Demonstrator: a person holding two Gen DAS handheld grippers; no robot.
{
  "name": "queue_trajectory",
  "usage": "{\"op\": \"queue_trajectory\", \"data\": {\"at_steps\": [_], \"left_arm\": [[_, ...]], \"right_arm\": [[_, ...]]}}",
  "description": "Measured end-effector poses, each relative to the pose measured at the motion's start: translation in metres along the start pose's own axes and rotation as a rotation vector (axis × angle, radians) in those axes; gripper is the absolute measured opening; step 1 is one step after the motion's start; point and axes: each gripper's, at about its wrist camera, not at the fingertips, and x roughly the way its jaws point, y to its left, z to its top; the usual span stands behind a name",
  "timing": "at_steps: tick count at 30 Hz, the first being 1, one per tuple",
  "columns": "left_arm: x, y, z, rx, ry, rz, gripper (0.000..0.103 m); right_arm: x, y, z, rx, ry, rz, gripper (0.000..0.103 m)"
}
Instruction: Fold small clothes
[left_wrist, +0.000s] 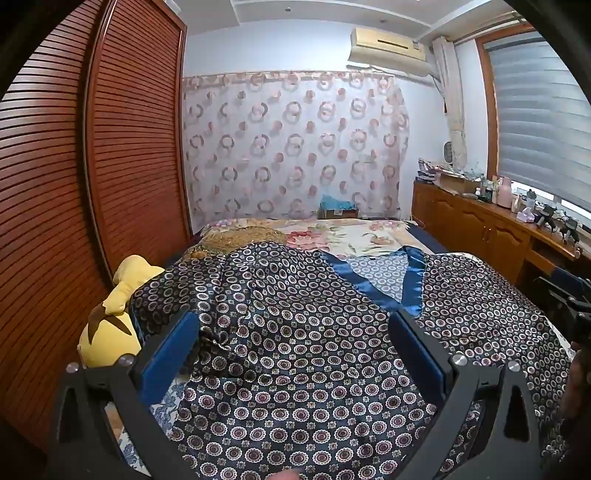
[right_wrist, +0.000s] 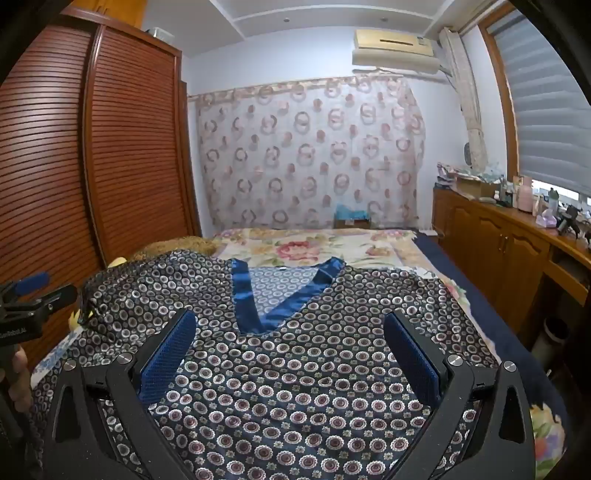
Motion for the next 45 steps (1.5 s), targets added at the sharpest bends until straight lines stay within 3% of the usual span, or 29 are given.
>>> {"op": "queue_trajectory", "data": {"at_steps": [45], "left_arm": [[-0.007,0.0036,0.0045,-0.012,-0.033,-0.009,0.103]], "right_arm": [[0.0042,-0.0007,-0.0032,-0.007,0.003,-0.006,0.103]]}}
